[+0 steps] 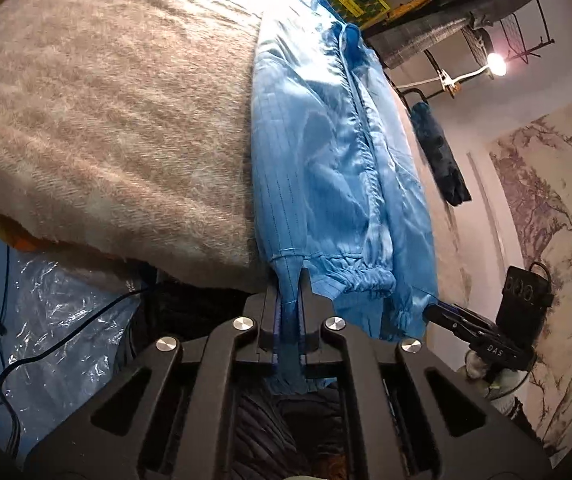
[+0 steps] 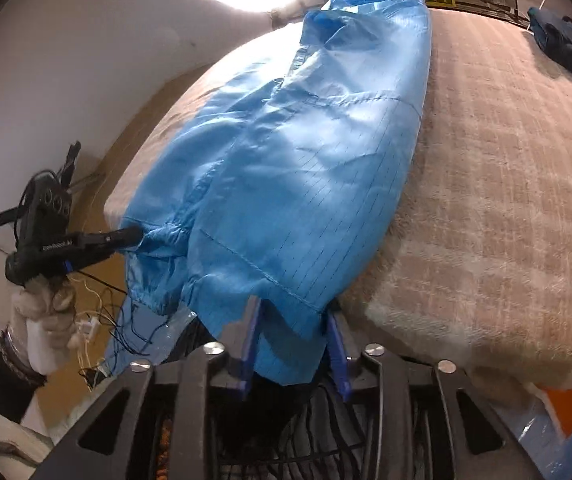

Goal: Fold large clothes
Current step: 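Grasp the coat hem with both tools and lift it toward the collar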

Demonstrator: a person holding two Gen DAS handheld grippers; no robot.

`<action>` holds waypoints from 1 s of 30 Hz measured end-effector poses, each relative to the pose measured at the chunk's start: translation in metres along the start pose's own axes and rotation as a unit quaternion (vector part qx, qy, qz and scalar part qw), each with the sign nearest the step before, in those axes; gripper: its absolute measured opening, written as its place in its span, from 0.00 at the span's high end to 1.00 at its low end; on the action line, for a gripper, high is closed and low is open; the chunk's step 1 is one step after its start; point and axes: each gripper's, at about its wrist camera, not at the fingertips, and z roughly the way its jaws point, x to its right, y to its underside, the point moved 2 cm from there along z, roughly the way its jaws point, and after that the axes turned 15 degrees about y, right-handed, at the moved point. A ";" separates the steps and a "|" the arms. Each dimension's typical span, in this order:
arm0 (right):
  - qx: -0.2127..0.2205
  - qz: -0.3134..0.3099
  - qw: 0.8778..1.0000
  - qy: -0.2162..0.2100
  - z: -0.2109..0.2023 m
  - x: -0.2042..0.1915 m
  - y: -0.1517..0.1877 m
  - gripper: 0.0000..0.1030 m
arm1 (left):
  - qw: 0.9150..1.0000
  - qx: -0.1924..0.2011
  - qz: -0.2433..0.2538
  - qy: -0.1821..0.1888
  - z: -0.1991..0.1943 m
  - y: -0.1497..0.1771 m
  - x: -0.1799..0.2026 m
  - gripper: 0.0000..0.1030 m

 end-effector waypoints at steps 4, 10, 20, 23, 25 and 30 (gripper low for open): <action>-0.037 0.043 0.998 -0.041 0.009 0.024 0.007 0.51 | 0.999 -0.013 -0.033 0.027 0.003 -0.007 -0.009 0.64; -0.065 0.079 0.987 -0.128 0.026 0.033 0.009 0.56 | 0.998 -0.027 -0.036 0.043 0.007 -0.011 -0.011 0.49; -0.084 0.054 0.983 -0.156 0.043 0.014 -0.002 0.81 | 0.997 -0.076 -0.019 0.027 0.025 -0.004 -0.006 0.91; -0.080 0.055 0.980 -0.173 0.034 0.016 -0.005 0.91 | 0.996 -0.078 -0.024 0.042 0.022 -0.008 -0.003 0.95; -0.072 0.062 0.977 -0.189 0.027 0.016 -0.007 0.93 | 0.995 -0.078 -0.031 0.054 0.019 -0.011 0.001 0.96; -0.051 0.077 0.971 -0.222 0.008 0.017 -0.016 0.94 | 0.992 -0.056 -0.050 0.098 0.006 -0.026 0.018 0.97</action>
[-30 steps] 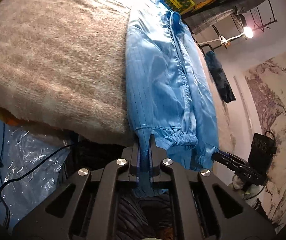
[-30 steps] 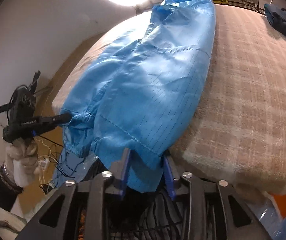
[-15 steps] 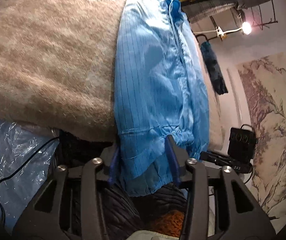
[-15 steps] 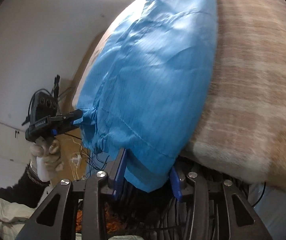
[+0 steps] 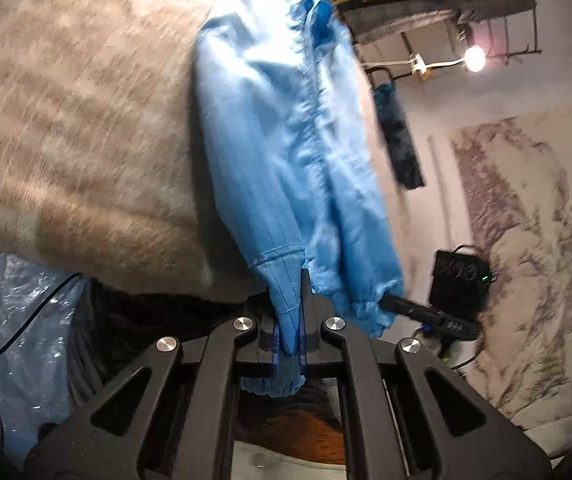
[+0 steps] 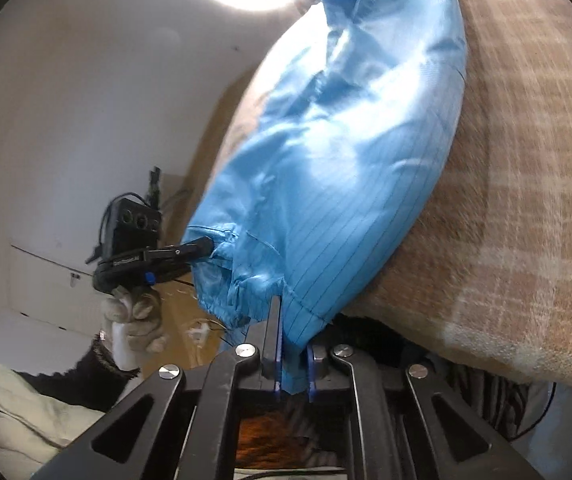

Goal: Fold large clothes
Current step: 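Grasp the coat hem with both tools and lift it toward the collar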

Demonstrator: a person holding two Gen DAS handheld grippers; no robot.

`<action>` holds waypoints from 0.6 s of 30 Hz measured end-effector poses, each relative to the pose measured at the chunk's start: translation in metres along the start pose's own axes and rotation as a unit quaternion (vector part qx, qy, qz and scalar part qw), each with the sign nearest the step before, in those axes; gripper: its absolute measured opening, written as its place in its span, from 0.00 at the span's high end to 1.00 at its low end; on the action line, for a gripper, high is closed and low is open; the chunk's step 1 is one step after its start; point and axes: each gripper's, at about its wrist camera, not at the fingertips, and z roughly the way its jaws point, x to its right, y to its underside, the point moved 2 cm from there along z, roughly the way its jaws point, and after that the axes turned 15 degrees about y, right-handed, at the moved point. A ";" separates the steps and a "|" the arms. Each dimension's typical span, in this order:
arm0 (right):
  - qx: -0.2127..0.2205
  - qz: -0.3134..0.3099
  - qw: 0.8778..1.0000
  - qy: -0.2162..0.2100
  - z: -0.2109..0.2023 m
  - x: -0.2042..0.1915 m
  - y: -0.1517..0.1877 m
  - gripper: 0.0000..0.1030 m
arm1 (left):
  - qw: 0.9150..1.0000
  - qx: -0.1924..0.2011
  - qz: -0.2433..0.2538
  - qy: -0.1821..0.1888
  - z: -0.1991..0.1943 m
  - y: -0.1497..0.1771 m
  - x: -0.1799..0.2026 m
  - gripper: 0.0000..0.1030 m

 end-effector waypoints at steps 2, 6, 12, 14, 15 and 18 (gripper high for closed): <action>0.010 0.005 1.000 -0.014 -0.008 -0.003 -0.004 0.94 | 1.000 0.006 0.007 0.007 -0.003 -0.009 0.012 0.97; 0.038 0.012 0.999 -0.028 -0.027 -0.008 -0.022 0.95 | 1.000 0.012 0.019 0.018 -0.002 -0.032 0.032 0.97; 0.078 -0.004 0.997 -0.008 -0.049 -0.013 -0.063 0.95 | 0.998 0.023 0.049 0.010 0.012 -0.074 0.053 0.97; 0.084 -0.008 0.996 0.005 -0.050 -0.014 -0.078 0.95 | 0.998 0.028 0.057 0.007 0.018 -0.089 0.058 0.97; 0.086 -0.009 0.996 0.010 -0.050 -0.013 -0.087 0.95 | 0.998 0.030 0.060 0.005 0.020 -0.095 0.059 0.97; 0.091 -0.010 0.995 0.027 -0.050 -0.013 -0.113 0.95 | 0.997 0.038 0.063 0.001 0.027 -0.113 0.060 0.97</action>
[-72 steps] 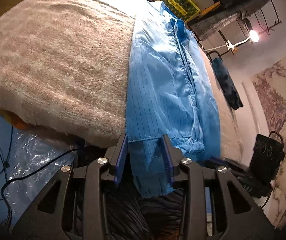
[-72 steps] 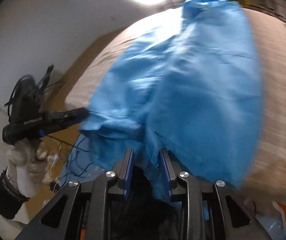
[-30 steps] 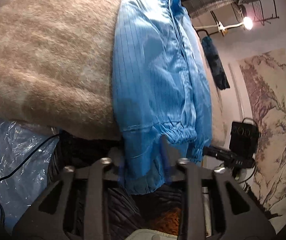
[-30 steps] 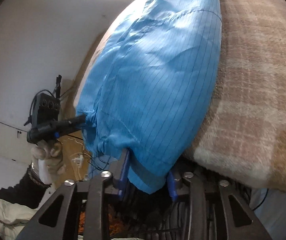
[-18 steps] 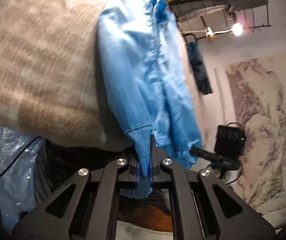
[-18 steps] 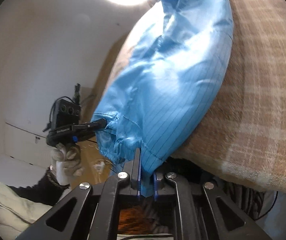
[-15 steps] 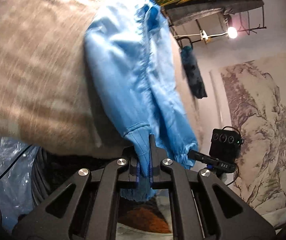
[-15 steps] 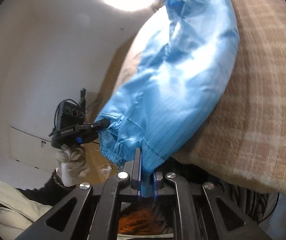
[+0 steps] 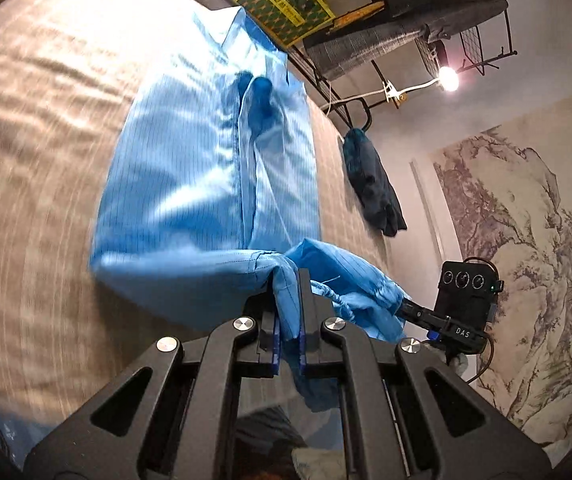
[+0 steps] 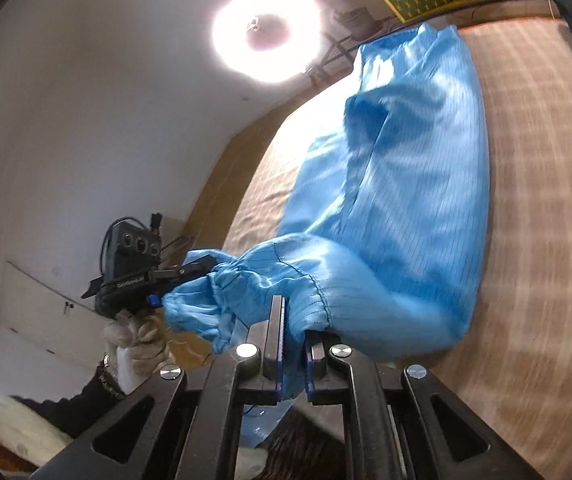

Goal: Fold large clothes
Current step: 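Grasp the coat hem with both tools and lift it toward the collar, then lay the hem over the coat body and open both tools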

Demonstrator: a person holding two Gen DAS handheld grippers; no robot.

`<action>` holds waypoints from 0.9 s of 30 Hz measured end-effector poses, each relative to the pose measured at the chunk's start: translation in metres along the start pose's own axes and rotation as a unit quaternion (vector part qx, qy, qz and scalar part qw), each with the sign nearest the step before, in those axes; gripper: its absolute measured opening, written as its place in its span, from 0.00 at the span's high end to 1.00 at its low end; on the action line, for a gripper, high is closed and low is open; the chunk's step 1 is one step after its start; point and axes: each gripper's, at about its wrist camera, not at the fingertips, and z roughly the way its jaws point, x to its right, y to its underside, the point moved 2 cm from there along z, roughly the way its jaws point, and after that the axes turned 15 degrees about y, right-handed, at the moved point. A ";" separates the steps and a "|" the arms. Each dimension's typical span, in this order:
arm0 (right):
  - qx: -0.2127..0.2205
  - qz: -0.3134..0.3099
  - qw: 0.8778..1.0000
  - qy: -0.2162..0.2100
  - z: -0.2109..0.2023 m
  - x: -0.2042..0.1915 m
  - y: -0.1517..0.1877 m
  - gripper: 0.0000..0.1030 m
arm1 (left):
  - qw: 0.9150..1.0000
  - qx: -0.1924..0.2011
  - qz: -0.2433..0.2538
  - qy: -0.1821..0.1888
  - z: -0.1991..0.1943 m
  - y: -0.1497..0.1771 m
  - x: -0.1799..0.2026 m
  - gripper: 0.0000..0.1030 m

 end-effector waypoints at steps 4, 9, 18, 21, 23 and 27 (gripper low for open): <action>-0.002 0.009 1.000 0.019 0.015 0.014 -0.033 0.95 | 1.000 0.011 0.004 -0.022 0.012 -0.027 -0.010 0.97; -0.020 0.015 0.998 0.057 0.041 0.031 -0.066 0.95 | 0.999 0.020 0.002 -0.050 0.031 -0.053 -0.030 0.97; -0.041 0.040 0.995 0.082 0.076 0.053 -0.087 0.95 | 0.996 0.013 0.000 -0.087 0.062 -0.082 -0.062 0.97; -0.045 0.038 0.994 0.087 0.080 0.054 -0.089 0.92 | 0.995 0.014 0.001 -0.097 0.065 -0.086 -0.066 0.97; -0.046 0.037 0.994 0.088 0.081 0.054 -0.090 0.87 | 0.995 0.014 -0.005 -0.102 0.066 -0.087 -0.070 0.95; -0.047 0.038 0.994 0.089 0.082 0.054 -0.093 0.48 | 0.995 0.027 -0.019 -0.097 0.058 -0.092 -0.070 0.58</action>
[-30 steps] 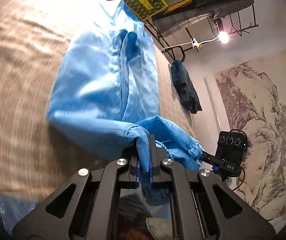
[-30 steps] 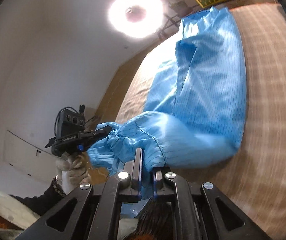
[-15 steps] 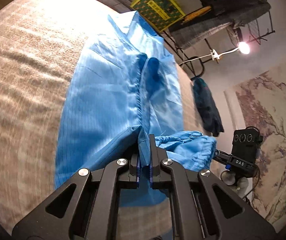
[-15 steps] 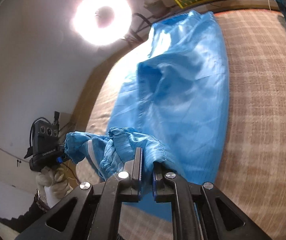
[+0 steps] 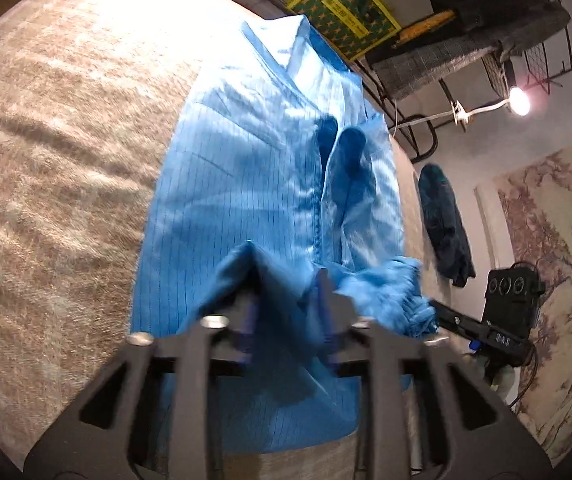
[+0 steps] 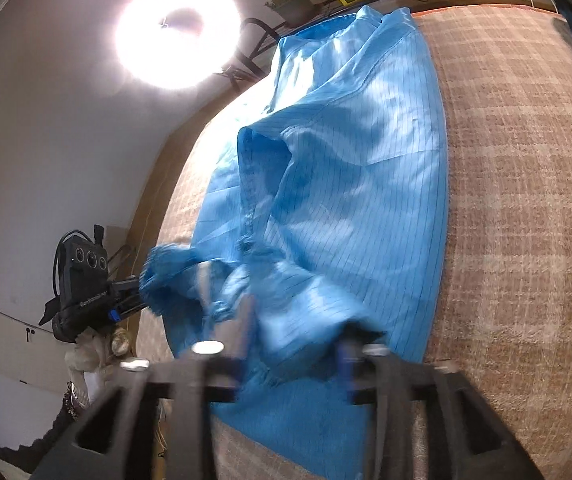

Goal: Fold large clothes
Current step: 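Lay the hem over the coat body and open both tools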

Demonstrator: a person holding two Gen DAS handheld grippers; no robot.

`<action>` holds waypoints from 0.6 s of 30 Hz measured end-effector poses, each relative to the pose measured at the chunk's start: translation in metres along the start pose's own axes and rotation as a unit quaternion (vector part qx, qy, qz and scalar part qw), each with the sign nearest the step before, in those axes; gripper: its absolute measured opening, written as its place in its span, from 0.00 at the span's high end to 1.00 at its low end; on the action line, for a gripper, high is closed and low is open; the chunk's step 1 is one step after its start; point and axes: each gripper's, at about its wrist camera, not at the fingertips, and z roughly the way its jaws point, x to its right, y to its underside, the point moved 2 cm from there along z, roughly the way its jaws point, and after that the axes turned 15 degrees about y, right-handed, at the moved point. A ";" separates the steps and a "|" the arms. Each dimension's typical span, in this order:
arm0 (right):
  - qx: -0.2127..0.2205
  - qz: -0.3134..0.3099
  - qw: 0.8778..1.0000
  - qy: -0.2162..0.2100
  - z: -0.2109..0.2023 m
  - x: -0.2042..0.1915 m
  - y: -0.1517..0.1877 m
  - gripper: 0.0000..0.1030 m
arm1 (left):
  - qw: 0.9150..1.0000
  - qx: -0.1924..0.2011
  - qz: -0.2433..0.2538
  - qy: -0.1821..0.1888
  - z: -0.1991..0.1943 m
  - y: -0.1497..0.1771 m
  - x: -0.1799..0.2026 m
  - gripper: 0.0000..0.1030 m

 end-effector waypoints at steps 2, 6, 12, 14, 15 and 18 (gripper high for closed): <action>0.008 0.004 1.000 -0.002 -0.005 0.000 -0.001 0.27 | 1.000 0.015 -0.007 0.006 -0.008 -0.004 0.001 0.43; 0.031 0.009 0.999 -0.009 -0.022 0.003 -0.002 0.27 | 0.999 0.035 -0.011 0.026 -0.026 -0.012 0.007 0.42; 0.065 -0.053 0.996 0.027 -0.048 -0.009 0.017 0.57 | 0.997 0.020 0.068 0.005 -0.032 0.001 0.024 0.45; 0.067 -0.084 0.993 0.045 -0.042 -0.019 0.024 0.64 | 0.996 -0.007 0.088 -0.001 -0.018 0.007 0.028 0.55; 0.065 -0.099 0.992 0.050 -0.038 -0.024 0.028 0.65 | 0.995 -0.018 0.094 -0.004 -0.011 0.010 0.030 0.61; 0.064 -0.137 0.986 0.064 -0.019 -0.043 0.028 0.66 | 0.993 -0.045 0.111 -0.016 0.013 0.017 0.036 0.62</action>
